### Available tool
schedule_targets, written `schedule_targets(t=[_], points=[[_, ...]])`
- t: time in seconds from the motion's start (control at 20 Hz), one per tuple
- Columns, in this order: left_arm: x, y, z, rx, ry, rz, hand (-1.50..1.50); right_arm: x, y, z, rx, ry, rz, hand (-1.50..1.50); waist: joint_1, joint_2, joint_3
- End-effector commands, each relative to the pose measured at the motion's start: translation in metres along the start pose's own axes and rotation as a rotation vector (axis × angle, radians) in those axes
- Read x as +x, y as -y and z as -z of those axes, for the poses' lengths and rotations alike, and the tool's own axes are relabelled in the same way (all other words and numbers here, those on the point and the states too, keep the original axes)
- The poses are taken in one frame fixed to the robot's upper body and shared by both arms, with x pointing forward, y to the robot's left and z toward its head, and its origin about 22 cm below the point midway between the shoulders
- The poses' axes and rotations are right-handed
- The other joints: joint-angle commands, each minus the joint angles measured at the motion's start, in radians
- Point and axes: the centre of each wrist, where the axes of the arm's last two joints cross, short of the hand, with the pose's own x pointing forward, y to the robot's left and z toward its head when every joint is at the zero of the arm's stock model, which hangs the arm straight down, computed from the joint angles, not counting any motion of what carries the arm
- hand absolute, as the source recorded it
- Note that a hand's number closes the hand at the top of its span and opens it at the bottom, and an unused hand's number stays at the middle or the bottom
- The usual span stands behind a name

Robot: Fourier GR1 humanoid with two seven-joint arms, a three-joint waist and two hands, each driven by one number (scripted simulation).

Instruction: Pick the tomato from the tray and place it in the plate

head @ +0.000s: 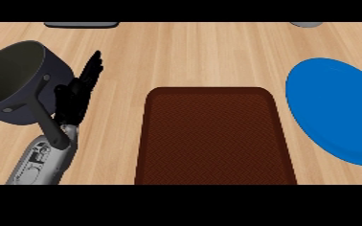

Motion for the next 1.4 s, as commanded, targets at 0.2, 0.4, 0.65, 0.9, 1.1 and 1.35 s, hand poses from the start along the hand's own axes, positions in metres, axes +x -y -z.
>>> schedule_targets(t=[0.2, 0.4, 0.65, 0.9, 1.1, 1.35], points=[[0.012, -0.001, 0.005, -0.008, 0.005, -0.005, 0.0, 0.005, -0.085, 0.045, 0.134, -0.134, 0.007, -1.5, 0.007, 0.0, 0.0], [0.002, -0.018, 0.003, -0.006, -0.003, 0.002, 0.0, 0.014, -0.116, 0.069, 0.164, -0.161, 0.13, -1.5, 0.009, 0.001, 0.0], [0.002, -0.01, -0.001, -0.004, -0.004, -0.009, 0.0, -0.01, -0.111, 0.05, 0.134, -0.1, 0.26, -1.5, 0.0, -0.001, 0.0], [0.005, -0.013, -0.001, 0.012, 0.004, -0.003, 0.0, -0.009, -0.096, 0.056, -0.035, -0.069, 0.514, -1.5, -0.012, -0.006, 0.0], [-0.002, -0.006, -0.004, 0.014, 0.009, -0.008, 0.0, -0.043, -0.048, 0.011, -0.179, -0.141, 0.603, -1.5, -0.007, 0.001, 0.001], [-0.008, 0.004, -0.007, 0.014, -0.011, 0.0, 0.0, -0.062, 0.01, -0.034, -0.329, -0.217, 0.655, -1.5, -0.004, 0.003, 0.002]])
